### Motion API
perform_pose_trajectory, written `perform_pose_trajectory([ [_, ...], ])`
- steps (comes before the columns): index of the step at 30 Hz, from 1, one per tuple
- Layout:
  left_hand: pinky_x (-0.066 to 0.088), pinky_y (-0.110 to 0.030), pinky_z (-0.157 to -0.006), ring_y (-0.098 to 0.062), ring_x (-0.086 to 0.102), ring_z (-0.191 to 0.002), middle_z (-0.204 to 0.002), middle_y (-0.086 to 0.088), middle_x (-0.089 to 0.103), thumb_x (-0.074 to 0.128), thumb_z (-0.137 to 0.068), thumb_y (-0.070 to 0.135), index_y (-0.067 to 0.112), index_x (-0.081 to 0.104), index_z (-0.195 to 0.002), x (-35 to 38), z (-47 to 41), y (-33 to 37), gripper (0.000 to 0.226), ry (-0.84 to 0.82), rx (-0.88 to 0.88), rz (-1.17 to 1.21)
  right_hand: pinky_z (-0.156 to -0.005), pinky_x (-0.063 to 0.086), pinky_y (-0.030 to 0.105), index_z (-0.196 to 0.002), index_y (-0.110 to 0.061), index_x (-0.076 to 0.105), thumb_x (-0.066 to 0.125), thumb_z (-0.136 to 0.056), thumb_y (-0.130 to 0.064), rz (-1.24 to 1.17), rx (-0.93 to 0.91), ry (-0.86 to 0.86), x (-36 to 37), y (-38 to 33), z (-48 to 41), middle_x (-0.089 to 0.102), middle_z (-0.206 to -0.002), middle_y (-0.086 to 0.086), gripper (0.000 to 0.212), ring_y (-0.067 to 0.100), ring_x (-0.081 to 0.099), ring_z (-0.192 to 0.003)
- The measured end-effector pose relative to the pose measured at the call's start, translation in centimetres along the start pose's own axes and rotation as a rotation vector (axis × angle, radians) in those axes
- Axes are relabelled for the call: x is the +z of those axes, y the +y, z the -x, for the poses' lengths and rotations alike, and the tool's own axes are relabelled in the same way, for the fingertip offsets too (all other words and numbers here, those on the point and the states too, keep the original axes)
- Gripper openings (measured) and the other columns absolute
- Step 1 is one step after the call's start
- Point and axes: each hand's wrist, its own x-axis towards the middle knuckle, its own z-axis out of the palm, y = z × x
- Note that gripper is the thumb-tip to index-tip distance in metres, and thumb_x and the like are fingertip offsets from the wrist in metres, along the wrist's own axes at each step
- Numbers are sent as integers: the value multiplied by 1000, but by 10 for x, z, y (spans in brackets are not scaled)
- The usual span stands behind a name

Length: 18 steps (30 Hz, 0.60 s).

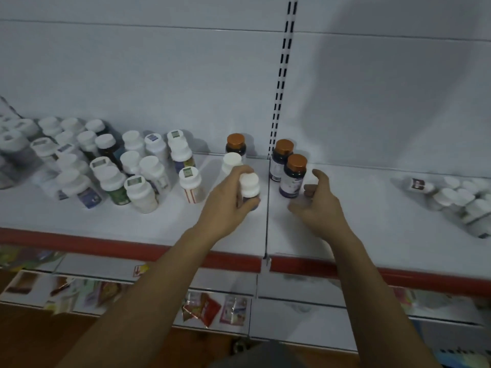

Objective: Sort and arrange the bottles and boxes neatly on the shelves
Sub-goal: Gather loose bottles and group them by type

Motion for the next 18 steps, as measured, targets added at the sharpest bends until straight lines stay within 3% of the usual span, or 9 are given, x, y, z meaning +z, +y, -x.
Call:
perform_pose_trajectory([
  [2, 47, -27, -71, -5, 58, -80, -102, 11, 59, 74, -89, 30, 41, 37, -131, 10, 3, 3, 56, 62, -40, 20, -96, 44, 31, -157, -28, 17, 81, -83, -29, 3, 17, -11, -13, 1, 16, 51, -144, 12, 98, 25, 55, -126],
  [5, 54, -43, -87, -22, 63, -94, -121, -3, 61, 73, -90, 20, 39, 27, -147, 19, 12, 7, 75, 74, -121, -3, -95, 46, 32, -154, -29, 25, 79, -85, -32, 58, -20, -10, -36, 7, 46, 53, -139, 7, 88, 22, 56, -120],
  [7, 54, -36, -83, -19, 64, -93, -126, -3, 60, 69, -90, 10, 38, 12, -157, 25, 23, 11, 92, 105, -197, -5, -93, 42, 27, -149, -29, 35, 76, -87, -33, 125, -45, 0, -53, 14, 66, 55, -135, 2, 75, 14, 53, -114],
  [9, 46, -21, -71, 1, 59, -83, -120, 12, 54, 65, -89, 5, 42, 7, -158, 29, 36, 20, 98, 215, -314, 48, -93, 38, 25, -142, -29, 44, 74, -89, -33, 192, -48, 23, -71, 23, 79, 55, -133, 0, 61, 12, 51, -114],
  [11, 44, -24, -75, 3, 57, -82, -115, 14, 49, 65, -87, 8, 41, 14, -158, 30, 45, 31, 93, 285, -409, 64, -93, 36, 23, -137, -27, 51, 72, -90, -31, 240, -45, 51, -90, 33, 86, 55, -131, 0, 52, 13, 52, -115],
  [14, 48, -40, -87, -24, 61, -95, -133, -6, 50, 66, -85, 14, 26, 39, -147, 32, 55, 51, 68, 312, -464, -52, -93, 34, 22, -133, -27, 56, 70, -91, -32, 284, -31, 60, -118, 50, 93, 55, -132, 1, 44, 13, 51, -116],
  [18, 46, -37, -83, -27, 60, -96, -129, -10, 49, 63, -88, 14, 18, 60, -122, 52, 59, 88, 34, 447, -375, -187, -91, 35, 22, -126, -28, 61, 68, -92, -31, 288, -50, 103, -161, 81, 97, 58, -127, -3, 35, 12, 53, -114],
])
